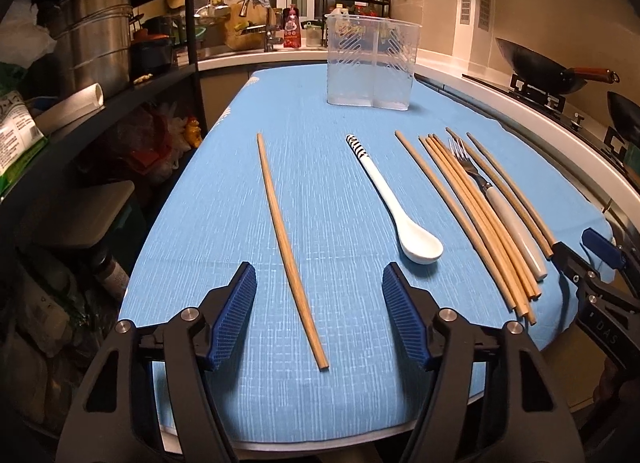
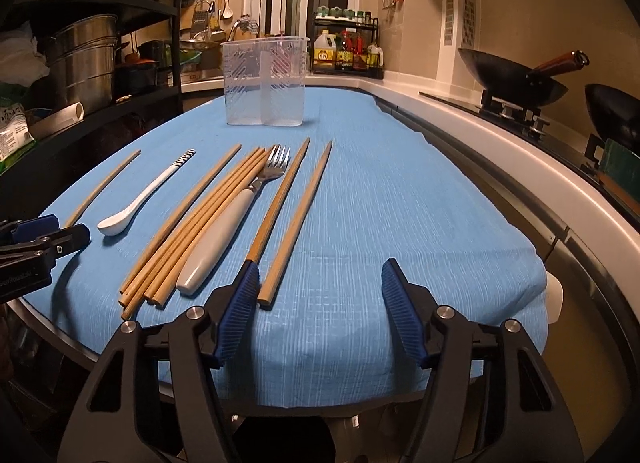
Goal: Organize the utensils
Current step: 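Grasp the lone wooden chopstick with the left tool while the right tool grasps a chopstick beside the fork, then carry both chopsticks to the clear container and open both tools to drop them in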
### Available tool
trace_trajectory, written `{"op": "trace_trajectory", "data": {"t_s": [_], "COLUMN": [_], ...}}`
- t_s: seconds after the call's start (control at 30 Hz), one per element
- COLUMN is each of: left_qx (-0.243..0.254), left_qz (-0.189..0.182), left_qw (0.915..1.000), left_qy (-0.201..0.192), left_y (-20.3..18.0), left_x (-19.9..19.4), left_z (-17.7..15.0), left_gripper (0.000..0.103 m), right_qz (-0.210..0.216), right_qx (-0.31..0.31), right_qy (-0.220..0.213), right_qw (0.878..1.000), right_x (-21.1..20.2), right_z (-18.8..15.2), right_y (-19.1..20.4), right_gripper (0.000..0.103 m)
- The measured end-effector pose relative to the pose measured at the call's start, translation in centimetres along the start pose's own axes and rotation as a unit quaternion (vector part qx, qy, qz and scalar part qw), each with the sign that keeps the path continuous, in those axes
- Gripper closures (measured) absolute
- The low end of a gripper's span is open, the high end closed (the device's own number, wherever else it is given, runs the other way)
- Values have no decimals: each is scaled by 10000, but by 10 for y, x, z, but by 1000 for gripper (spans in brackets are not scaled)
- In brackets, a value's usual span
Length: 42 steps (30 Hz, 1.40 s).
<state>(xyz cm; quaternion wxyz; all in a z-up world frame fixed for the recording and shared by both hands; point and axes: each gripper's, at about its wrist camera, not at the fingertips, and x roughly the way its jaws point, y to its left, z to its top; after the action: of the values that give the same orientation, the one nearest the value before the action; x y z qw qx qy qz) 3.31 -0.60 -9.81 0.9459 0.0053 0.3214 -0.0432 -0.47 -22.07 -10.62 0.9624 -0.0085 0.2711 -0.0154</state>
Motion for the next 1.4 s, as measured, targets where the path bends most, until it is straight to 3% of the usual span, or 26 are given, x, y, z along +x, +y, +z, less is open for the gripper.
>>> {"op": "trace_trajectory", "data": {"t_s": [0.13, 0.2, 0.27, 0.37, 0.47, 0.67, 0.83, 1.4], "left_qx": [8, 2, -35, -147, -181, -93, -22, 17], "left_qz": [2, -33, -90, -150, -176, -164, -265, -547], "left_qw": [9998, 9996, 9996, 9995, 9994, 9981, 9946, 9860], "left_qy": [-194, -270, -272, -247, -231, -594, -1002, -1576], "left_y": [-2, -3, -1, 4, 7, 8, 8, 9], "left_x": [0, 0, 0, 0, -1, -22, -47, -82], "left_z": [-2, -2, 0, 1, 3, 15, 32, 102], "left_gripper": [49, 73, 90, 95, 97, 97, 97, 97], "right_qz": [87, 192, 343, 426, 467, 393, 371, 492], "right_qx": [10, 3, -98, -180, -124, 6, -67, -66], "right_qy": [-292, -356, -376, -366, -288, -265, -584, -1502], "right_qw": [9995, 9992, 9987, 9983, 9984, 9989, 9976, 9874], "right_x": [-1, -2, -3, -3, -3, -7, -23, -52], "right_z": [-6, -8, -8, -7, -5, 2, 17, 93], "right_y": [5, 8, 11, 15, 14, 6, 1, -2], "right_gripper": [58, 74, 86, 92, 95, 96, 96, 96]}}
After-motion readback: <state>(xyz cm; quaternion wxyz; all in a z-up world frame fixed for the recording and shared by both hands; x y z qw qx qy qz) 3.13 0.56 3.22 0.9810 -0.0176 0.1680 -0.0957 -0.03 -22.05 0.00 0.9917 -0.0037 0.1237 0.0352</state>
